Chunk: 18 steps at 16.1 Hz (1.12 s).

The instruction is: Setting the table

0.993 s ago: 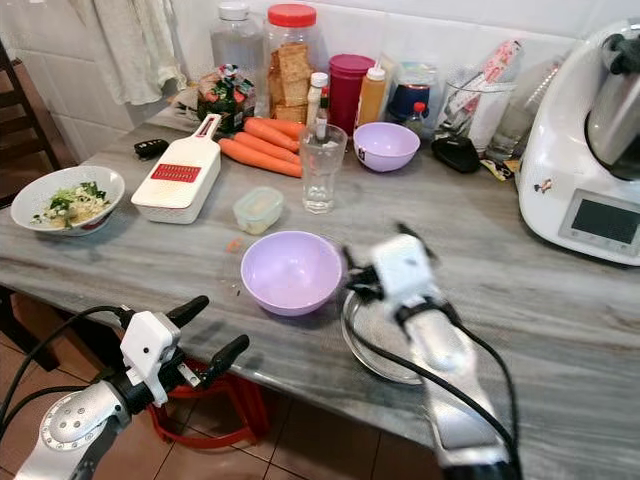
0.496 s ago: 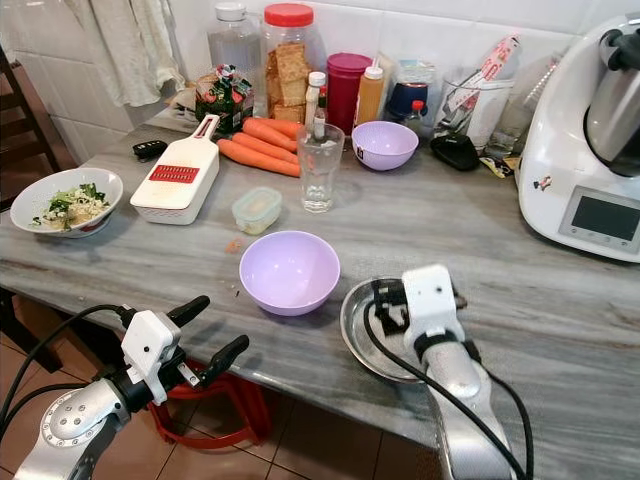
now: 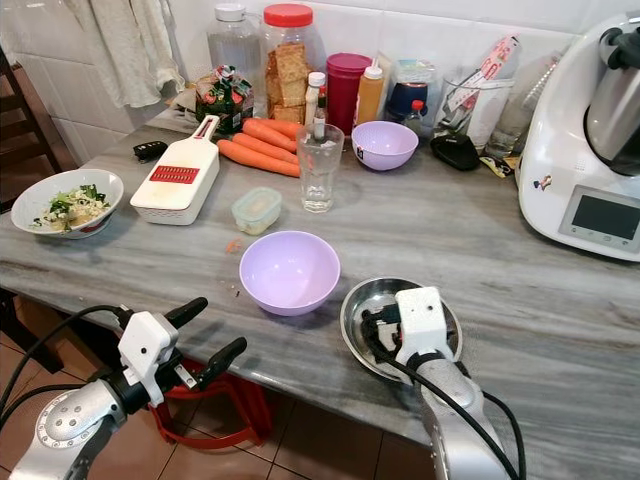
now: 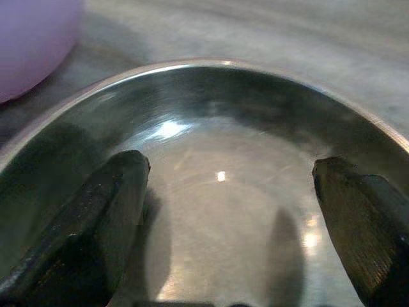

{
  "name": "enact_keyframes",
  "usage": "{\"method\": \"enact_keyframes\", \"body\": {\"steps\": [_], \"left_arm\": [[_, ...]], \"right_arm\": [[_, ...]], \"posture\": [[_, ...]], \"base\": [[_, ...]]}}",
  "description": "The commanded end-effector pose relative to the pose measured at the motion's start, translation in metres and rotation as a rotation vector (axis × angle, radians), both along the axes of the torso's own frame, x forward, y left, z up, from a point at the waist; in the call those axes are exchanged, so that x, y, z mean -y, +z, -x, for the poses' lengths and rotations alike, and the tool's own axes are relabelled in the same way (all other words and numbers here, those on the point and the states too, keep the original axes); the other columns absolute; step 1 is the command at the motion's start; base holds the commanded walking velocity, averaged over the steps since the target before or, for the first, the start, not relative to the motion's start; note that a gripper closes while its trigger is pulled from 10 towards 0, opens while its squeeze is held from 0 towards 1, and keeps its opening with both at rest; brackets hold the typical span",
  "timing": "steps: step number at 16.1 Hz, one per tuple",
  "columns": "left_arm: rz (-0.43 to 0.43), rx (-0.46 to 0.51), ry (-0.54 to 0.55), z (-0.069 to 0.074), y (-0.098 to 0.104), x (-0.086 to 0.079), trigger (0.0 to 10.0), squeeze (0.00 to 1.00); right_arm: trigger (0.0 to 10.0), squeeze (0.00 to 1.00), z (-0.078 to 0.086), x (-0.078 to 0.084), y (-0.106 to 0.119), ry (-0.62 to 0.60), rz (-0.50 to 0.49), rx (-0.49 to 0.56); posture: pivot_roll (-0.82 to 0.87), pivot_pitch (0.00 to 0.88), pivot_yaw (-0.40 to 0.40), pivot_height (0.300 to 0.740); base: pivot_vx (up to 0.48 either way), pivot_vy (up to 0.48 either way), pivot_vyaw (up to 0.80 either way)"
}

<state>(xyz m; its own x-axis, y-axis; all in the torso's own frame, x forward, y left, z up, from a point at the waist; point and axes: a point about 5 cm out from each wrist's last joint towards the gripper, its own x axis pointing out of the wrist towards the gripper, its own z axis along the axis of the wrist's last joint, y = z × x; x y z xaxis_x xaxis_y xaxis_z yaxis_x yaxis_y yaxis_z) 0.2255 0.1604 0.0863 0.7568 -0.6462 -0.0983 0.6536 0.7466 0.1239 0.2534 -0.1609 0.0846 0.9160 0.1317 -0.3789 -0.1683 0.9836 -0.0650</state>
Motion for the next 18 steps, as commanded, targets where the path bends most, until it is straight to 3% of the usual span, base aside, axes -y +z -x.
{"method": "enact_keyframes", "body": {"steps": [1,18], "left_arm": [[-0.005,0.002,-0.018,0.001,0.004,0.0,10.0,0.0],[-0.004,-0.02,-0.036,0.003,0.009,0.001,10.0,0.0]], "right_arm": [[10.0,1.0,-0.002,-0.006,0.004,0.024,-0.051,-0.005],[10.0,1.0,-0.013,-0.029,0.002,0.092,-0.161,-0.018]], "posture": [[0.0,0.0,-0.007,0.74],[0.01,0.0,-0.006,0.74]], "base": [[0.0,0.0,0.0],[0.0,0.0,0.0]]}}
